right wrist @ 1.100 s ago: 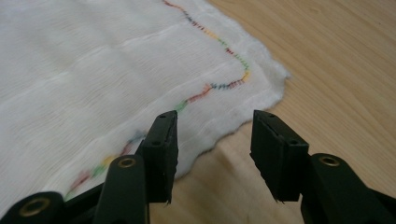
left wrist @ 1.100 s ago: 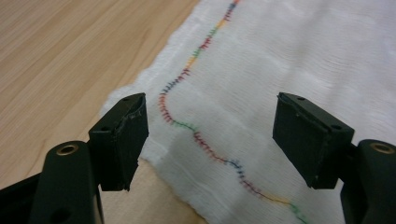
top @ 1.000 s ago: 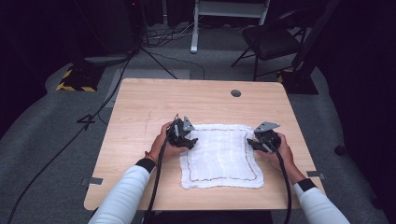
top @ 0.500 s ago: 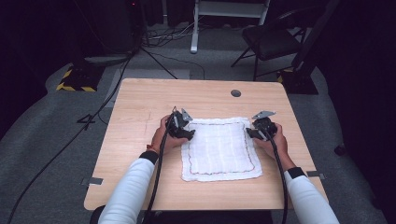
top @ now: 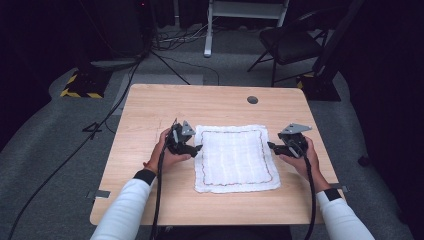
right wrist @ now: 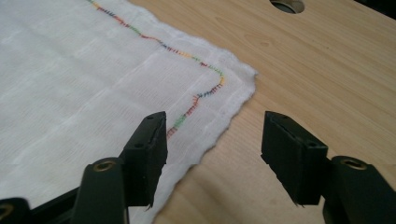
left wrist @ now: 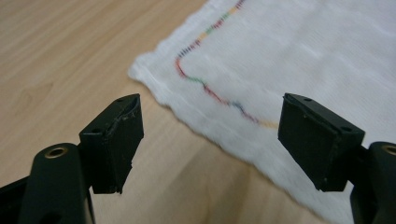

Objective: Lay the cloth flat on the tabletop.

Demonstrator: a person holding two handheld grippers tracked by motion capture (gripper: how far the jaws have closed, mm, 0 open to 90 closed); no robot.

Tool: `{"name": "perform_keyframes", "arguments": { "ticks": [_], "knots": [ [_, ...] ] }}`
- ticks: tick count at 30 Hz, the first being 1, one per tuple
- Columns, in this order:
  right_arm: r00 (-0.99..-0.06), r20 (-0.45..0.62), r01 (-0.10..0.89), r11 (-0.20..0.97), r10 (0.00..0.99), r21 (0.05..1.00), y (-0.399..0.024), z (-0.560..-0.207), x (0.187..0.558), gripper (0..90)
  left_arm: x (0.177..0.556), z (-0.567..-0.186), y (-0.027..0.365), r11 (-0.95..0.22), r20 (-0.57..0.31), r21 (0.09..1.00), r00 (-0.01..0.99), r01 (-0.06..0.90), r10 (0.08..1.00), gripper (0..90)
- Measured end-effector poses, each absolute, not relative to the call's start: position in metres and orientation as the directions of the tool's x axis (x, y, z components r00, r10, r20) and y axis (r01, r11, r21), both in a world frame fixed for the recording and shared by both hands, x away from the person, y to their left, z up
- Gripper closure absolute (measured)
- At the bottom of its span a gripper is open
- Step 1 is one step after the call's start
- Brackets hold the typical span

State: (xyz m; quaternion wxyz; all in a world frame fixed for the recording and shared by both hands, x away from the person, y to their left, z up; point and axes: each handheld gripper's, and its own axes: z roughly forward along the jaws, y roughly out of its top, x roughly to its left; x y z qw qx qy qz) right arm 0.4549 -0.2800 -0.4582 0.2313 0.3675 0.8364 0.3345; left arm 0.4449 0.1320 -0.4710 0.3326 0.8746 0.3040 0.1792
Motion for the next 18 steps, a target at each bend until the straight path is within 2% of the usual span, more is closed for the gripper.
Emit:
{"name": "perform_keyframes", "arguments": {
  "ticks": [1,7,9,13,18],
  "knots": [
    [-0.629,-0.115,0.468,0.492,0.769,0.734,-0.283,-0.457,0.451,39.7,0.439,-0.472,0.136,-0.604,0.116,0.684,0.757,0.408,0.643,22.2],
    [-0.678,-0.114,0.427,0.515,0.727,0.744,-0.281,-0.46,0.426,40.4,0.409,-0.483,0.158,-0.614,0.082,0.666,0.776,0.424,0.626,21.7],
    [-0.708,-0.105,0.41,0.528,0.698,0.743,-0.272,-0.461,0.417,40.4,0.405,-0.485,0.164,-0.612,0.037,0.653,0.788,0.447,0.615,21.7],
    [-0.78,-0.106,0.363,0.583,0.617,0.727,-0.248,-0.468,0.398,40.0,0.393,-0.488,0.175,-0.625,0.071,0.649,0.784,0.434,0.617,21.6],
    [-0.832,-0.104,0.325,0.631,0.544,0.704,-0.226,-0.474,0.384,39.8,0.388,-0.493,0.186,-0.625,0.066,0.637,0.775,0.452,0.628,21.6]
  ]
}}
